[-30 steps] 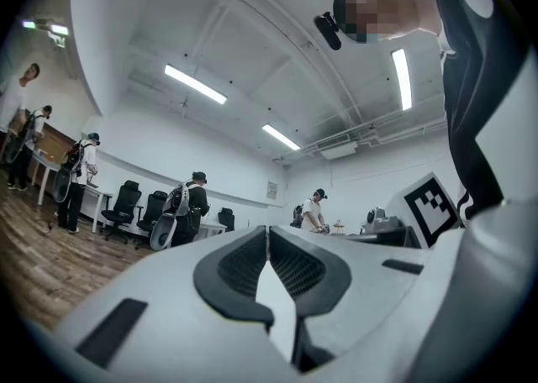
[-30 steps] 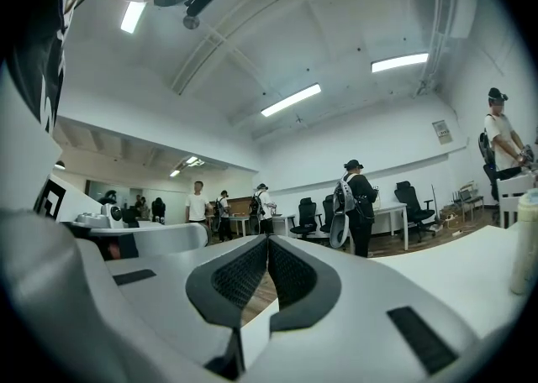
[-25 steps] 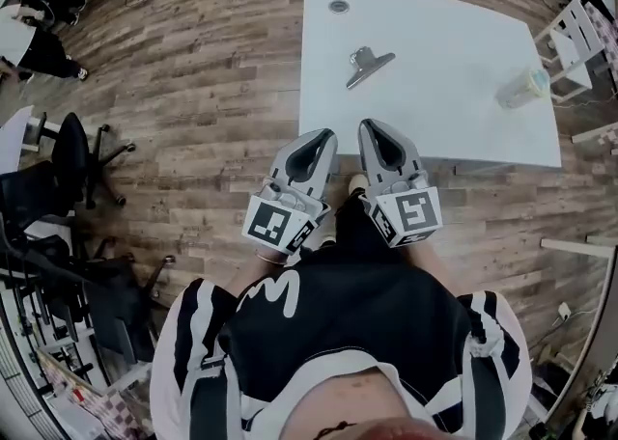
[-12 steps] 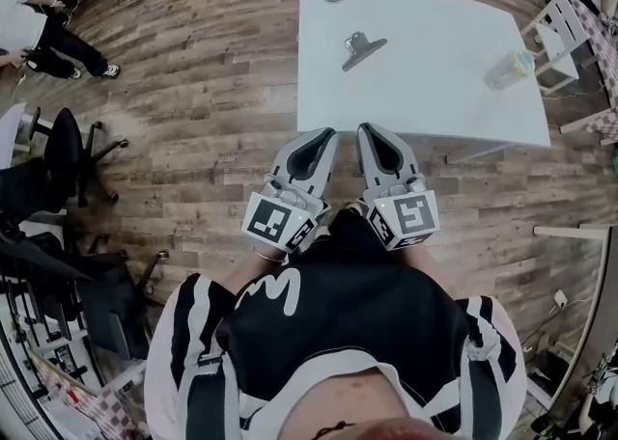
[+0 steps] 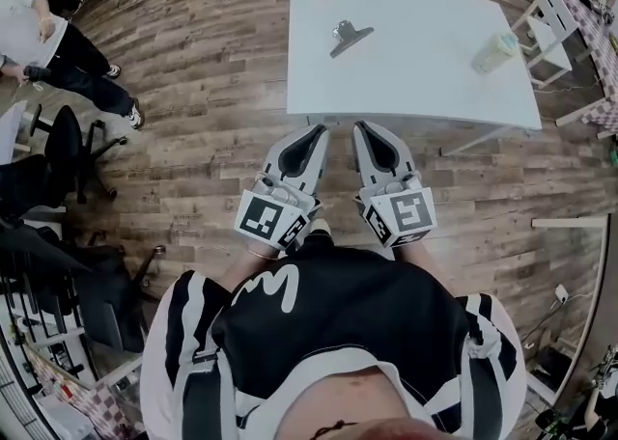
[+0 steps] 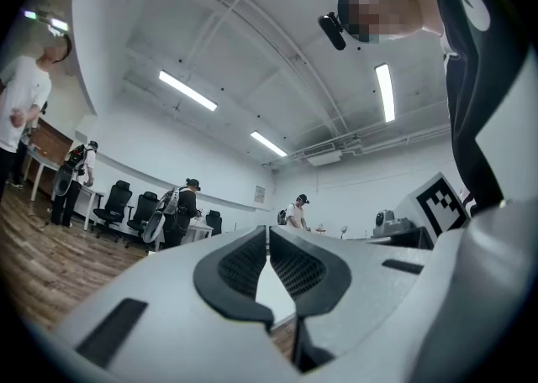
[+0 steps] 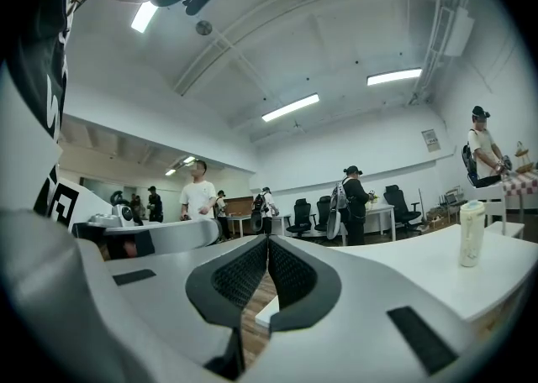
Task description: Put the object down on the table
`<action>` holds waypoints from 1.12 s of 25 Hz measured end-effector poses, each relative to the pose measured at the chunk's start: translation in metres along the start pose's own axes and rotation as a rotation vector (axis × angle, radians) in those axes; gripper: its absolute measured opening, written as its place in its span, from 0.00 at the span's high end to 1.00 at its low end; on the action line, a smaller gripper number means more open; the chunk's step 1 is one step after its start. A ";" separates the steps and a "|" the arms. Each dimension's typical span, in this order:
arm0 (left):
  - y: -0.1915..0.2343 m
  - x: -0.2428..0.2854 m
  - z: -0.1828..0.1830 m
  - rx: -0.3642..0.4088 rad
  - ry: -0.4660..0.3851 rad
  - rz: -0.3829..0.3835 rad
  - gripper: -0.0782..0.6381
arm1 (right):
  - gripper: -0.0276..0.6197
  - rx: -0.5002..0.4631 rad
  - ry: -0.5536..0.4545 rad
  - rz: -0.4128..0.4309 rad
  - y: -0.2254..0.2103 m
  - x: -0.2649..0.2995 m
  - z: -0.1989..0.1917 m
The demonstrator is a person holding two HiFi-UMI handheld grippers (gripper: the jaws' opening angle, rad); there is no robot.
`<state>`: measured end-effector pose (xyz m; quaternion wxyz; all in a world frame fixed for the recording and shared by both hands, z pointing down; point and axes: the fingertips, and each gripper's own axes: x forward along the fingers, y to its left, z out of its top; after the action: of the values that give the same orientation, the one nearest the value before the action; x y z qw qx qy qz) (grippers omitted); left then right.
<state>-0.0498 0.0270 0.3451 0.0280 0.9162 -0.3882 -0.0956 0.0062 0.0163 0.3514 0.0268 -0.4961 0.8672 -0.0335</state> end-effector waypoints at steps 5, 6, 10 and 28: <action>-0.046 -0.022 -0.006 -0.007 0.002 0.004 0.87 | 0.93 -0.006 0.022 0.010 0.011 -0.050 -0.001; -0.057 -0.027 -0.008 -0.016 0.002 0.008 0.87 | 0.93 -0.007 0.030 0.010 0.014 -0.062 -0.002; -0.108 -0.048 -0.014 -0.042 -0.003 0.018 0.87 | 0.93 -0.007 0.048 0.016 0.019 -0.117 -0.002; -0.156 -0.086 0.012 0.000 -0.027 0.009 0.87 | 0.93 -0.012 -0.031 -0.020 0.033 -0.174 0.023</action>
<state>0.0001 0.1975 0.3273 0.0230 0.9130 -0.3929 -0.1080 0.0681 0.1826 0.3281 0.0370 -0.5052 0.8620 -0.0206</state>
